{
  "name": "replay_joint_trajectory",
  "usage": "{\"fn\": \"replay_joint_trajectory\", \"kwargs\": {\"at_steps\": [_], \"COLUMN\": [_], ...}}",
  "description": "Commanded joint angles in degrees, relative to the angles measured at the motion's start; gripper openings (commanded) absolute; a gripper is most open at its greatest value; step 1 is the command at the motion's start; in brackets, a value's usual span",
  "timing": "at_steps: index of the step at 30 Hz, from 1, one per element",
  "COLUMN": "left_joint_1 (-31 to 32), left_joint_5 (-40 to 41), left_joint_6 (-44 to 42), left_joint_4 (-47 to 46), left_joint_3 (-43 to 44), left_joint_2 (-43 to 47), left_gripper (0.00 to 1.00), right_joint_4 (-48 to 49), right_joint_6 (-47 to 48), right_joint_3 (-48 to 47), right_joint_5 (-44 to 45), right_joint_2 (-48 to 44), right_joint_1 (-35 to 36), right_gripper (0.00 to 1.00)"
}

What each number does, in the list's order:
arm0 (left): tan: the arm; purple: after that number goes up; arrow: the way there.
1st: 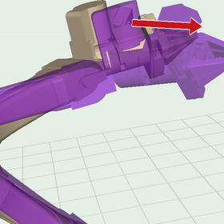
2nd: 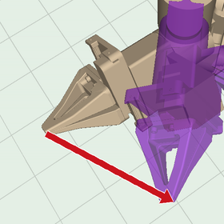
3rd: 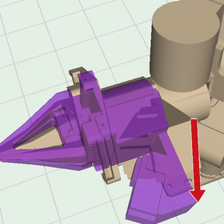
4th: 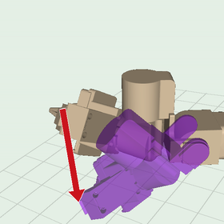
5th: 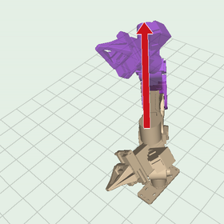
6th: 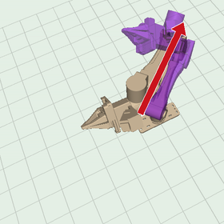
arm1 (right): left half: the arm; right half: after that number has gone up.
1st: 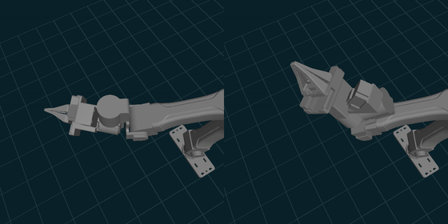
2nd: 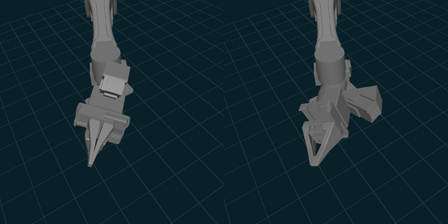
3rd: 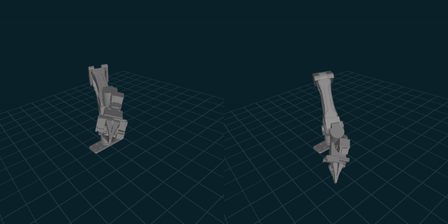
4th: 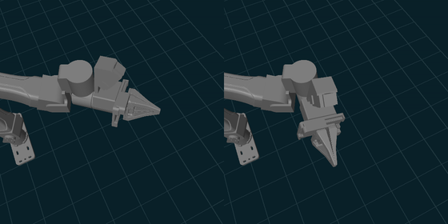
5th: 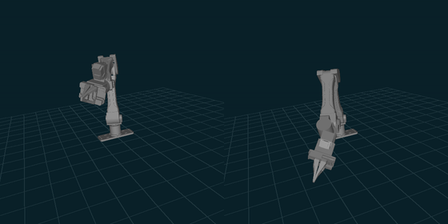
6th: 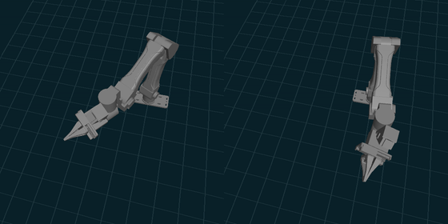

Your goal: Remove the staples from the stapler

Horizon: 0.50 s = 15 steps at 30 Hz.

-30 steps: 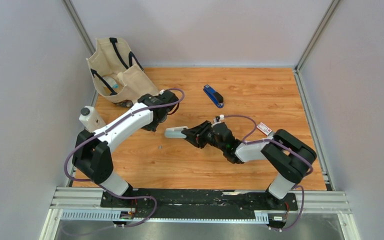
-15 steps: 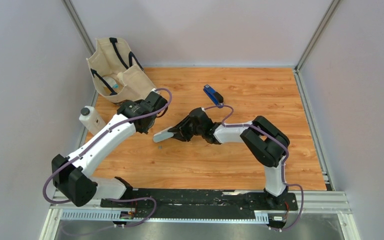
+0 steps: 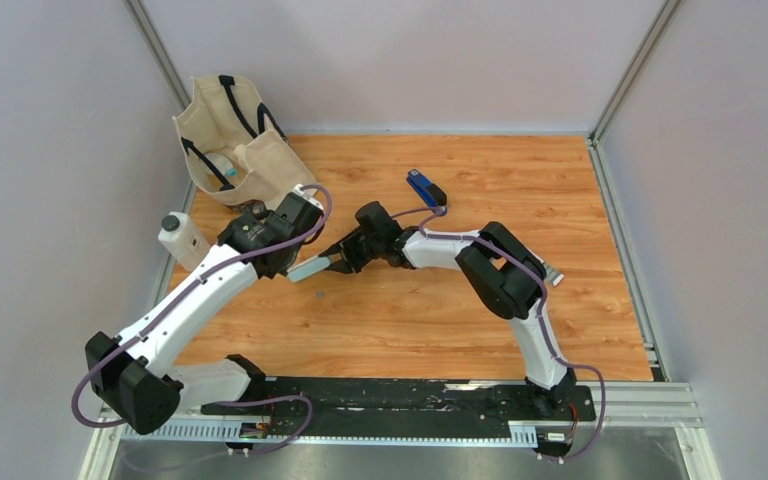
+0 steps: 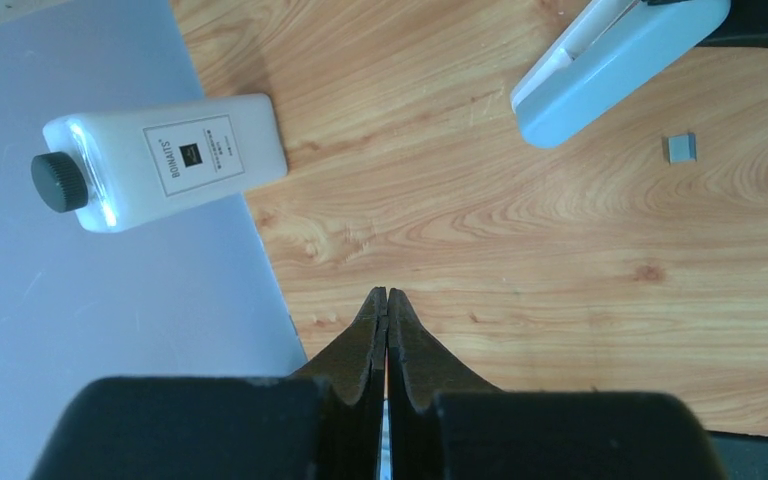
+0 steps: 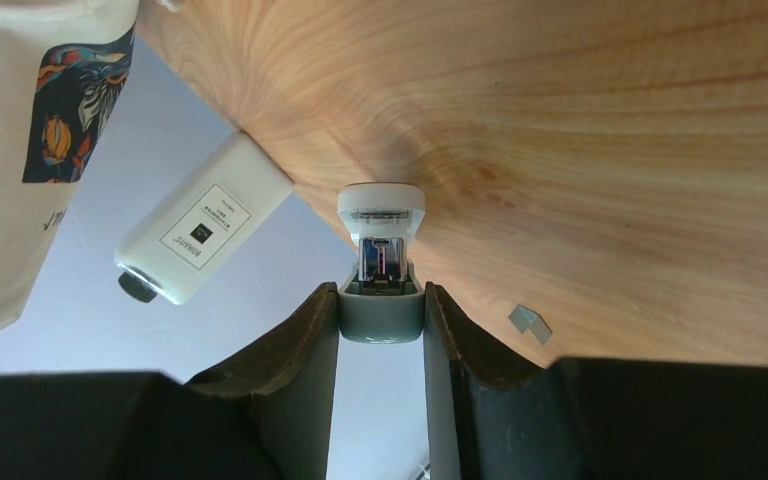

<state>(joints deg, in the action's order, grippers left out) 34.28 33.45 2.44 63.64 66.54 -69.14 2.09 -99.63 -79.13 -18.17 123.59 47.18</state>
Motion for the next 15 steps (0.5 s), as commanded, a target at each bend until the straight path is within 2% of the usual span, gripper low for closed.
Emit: {"fn": "replay_joint_trajectory", "kwargs": {"at_steps": [1,3,4,9,15], "left_joint_1": [-1.06,-1.41,-1.41,-1.5,-1.5], "left_joint_5": [-1.98,-3.74,-4.09,-5.41,-6.21], "left_joint_6": [-1.65,-1.82,-2.0,-2.17,-2.35], "left_joint_4": [-0.79,-0.62,-0.44,-0.18,-0.27], "left_joint_3": [-1.24,-1.42,-1.33,-1.15,-2.29], "left_joint_2": [2.87,3.22,3.14,3.93,4.63], "left_gripper": [0.06,0.07,0.07,0.06,0.06], "right_joint_4": [-5.07,-5.86,-5.87,-5.34,-4.37], "right_joint_6": [-1.44,-1.35,-1.35,-1.44,-0.74], "right_joint_3": [-3.04,-3.31,-3.48,-6.03,-9.72], "right_joint_5": [0.86,1.91,2.26,2.36,2.79], "right_joint_2": [1.21,1.3,1.48,3.14,3.59], "right_joint_1": [0.19,0.19,0.11,0.02,0.55], "right_gripper": [0.27,0.44,0.48,0.59,0.6]}}
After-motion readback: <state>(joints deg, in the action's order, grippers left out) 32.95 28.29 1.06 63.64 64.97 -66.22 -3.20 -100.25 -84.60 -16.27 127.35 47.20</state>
